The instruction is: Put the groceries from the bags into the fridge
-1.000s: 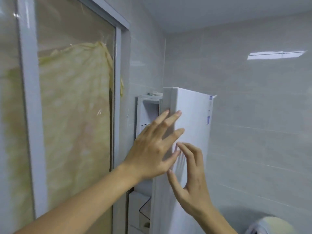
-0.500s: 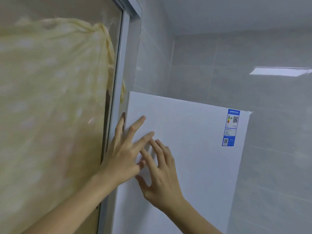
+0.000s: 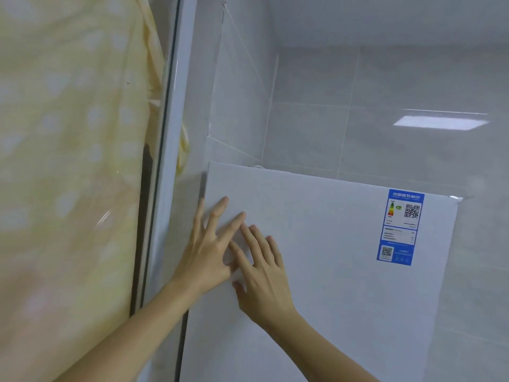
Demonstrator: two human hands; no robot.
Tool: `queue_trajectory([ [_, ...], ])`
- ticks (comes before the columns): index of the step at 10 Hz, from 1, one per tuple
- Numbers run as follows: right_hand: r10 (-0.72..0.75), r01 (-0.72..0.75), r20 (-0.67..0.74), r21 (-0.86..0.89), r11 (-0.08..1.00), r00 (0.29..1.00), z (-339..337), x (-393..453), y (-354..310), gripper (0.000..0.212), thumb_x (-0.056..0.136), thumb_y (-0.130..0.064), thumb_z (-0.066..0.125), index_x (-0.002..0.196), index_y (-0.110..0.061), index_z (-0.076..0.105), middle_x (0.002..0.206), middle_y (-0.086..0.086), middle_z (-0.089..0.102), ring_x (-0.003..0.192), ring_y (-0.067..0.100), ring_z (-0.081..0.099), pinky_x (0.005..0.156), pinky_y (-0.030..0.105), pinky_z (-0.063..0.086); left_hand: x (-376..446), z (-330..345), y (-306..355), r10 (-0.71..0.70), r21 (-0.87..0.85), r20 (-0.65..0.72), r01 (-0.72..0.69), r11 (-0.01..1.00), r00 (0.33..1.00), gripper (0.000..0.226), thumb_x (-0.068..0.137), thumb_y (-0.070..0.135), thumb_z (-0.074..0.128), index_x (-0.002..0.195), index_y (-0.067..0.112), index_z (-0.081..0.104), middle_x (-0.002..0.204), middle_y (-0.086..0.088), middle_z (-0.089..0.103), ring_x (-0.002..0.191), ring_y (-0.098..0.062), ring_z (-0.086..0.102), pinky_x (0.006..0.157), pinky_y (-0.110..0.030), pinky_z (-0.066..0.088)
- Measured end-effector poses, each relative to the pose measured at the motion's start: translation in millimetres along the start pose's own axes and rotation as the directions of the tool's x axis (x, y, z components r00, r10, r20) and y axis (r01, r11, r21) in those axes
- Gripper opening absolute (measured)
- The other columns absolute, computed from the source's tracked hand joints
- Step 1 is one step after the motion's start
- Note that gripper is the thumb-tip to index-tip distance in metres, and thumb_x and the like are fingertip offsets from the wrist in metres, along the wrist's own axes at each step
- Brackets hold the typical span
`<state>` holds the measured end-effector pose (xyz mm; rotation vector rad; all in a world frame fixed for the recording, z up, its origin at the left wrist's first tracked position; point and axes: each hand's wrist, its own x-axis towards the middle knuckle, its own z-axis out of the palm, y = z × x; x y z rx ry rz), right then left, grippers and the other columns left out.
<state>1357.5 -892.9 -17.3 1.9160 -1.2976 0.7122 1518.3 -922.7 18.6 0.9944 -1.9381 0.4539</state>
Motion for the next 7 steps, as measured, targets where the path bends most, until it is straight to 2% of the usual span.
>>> queue_trajectory([
  [1,0.028,-0.027,0.035,-0.034,0.999,0.999,19.0,12.3,13.7,0.096,0.079,-0.030,0.078,0.161,-0.020,0.029,0.174,0.009,0.002,0.161,0.026,-0.004,0.130,0.049,0.009,12.0,25.5,-1.0,0.024,0.014,0.069,-0.025,1.000,0.997,0.110,0.077,0.040,0.083,0.163,0.035,0.015,0.171,0.002,-0.015,0.156,-0.030,-0.022,0.111,-0.055,0.046],
  [2,-0.001,0.001,0.007,-0.020,1.000,1.000,28.5,14.0,22.8,0.092,0.078,-0.027,0.074,0.160,-0.017,0.032,0.174,0.009,0.002,0.161,0.026,-0.004,0.130,0.050,0.012,15.7,39.6,-2.4,0.013,-0.008,0.042,-0.013,1.000,0.999,0.119,0.072,0.025,0.087,0.163,0.038,0.011,0.170,0.005,-0.017,0.156,-0.028,-0.022,0.109,-0.046,0.045],
  [3,-0.035,0.035,-0.014,-0.012,0.999,0.999,33.0,13.3,27.4,0.092,0.079,-0.029,0.072,0.161,-0.017,0.031,0.174,0.009,0.002,0.161,0.026,-0.002,0.129,0.051,0.016,17.0,47.5,-10.9,0.041,-0.035,-0.001,-0.041,0.999,0.999,0.117,0.071,0.026,0.090,0.162,0.038,0.018,0.172,0.005,-0.010,0.158,-0.028,-0.015,0.108,-0.045,0.045],
  [5,-0.038,0.039,0.030,-0.036,0.999,0.999,35.0,13.7,27.6,0.090,0.084,-0.031,0.069,0.162,-0.016,0.028,0.174,0.010,0.001,0.161,0.027,-0.005,0.129,0.052,0.013,18.2,52.1,-18.7,0.043,-0.037,0.001,-0.043,0.998,0.999,0.115,0.072,0.038,0.089,0.162,0.039,0.018,0.172,0.004,-0.007,0.158,-0.028,-0.012,0.107,-0.052,0.045],
  [6,-0.021,0.023,0.066,-0.033,0.999,0.998,26.1,15.0,25.0,0.093,0.084,-0.030,0.071,0.164,-0.018,0.024,0.175,0.007,-0.001,0.161,0.026,-0.007,0.130,0.051,0.011,10.5,50.2,-18.1,0.038,-0.065,-0.026,-0.040,0.997,0.999,0.111,0.076,0.045,0.086,0.162,0.037,0.017,0.172,0.006,-0.003,0.159,-0.025,-0.007,0.112,-0.055,0.040],
  [7,0.010,-0.016,0.098,0.051,0.999,0.995,13.6,5.0,18.7,0.094,0.086,-0.025,0.070,0.164,-0.023,0.018,0.175,0.002,-0.004,0.160,0.021,-0.014,0.130,0.049,0.007,-18.6,54.4,-15.4,-0.030,-0.151,-0.061,0.021,0.988,0.998,0.101,0.083,0.043,0.080,0.162,0.034,0.019,0.171,0.005,0.006,0.159,-0.021,0.006,0.114,-0.053,0.043],
])
